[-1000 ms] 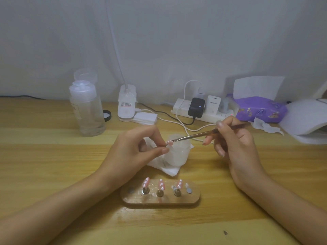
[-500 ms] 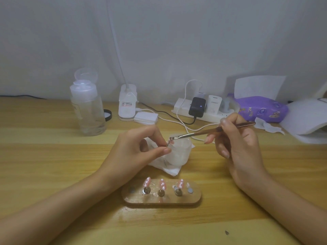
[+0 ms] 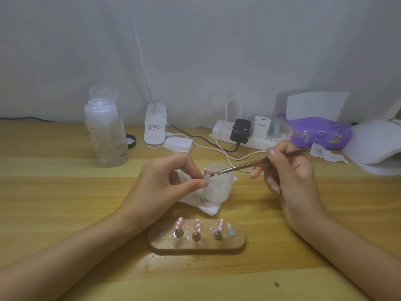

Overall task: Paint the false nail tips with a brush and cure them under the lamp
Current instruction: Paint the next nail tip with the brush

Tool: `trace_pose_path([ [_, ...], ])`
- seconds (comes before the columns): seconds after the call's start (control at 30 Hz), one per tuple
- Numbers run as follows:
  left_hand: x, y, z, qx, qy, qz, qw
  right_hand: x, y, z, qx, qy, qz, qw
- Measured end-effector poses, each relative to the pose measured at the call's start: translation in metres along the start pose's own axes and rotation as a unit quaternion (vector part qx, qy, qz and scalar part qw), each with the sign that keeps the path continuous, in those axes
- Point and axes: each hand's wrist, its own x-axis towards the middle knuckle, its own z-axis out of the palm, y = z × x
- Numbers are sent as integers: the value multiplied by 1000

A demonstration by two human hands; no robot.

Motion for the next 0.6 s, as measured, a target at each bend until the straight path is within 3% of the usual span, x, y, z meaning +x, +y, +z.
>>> trace_pose_path([
  [0.17,1,0,0,-5,-5,-1,1000,-1,-1,1,51,-17,-12,999],
  [0.27,1,-1,0,-7,-4,-4,1000,-2,1,2,24,-36,-5,999],
  [0.47,0,0,0,-7,-7,-7,1000,0,0,-1,19,10,9,1000],
  [0.6,1,0,0,-8,-10,-8,1000,-3,0,2,33,-26,-2,999],
])
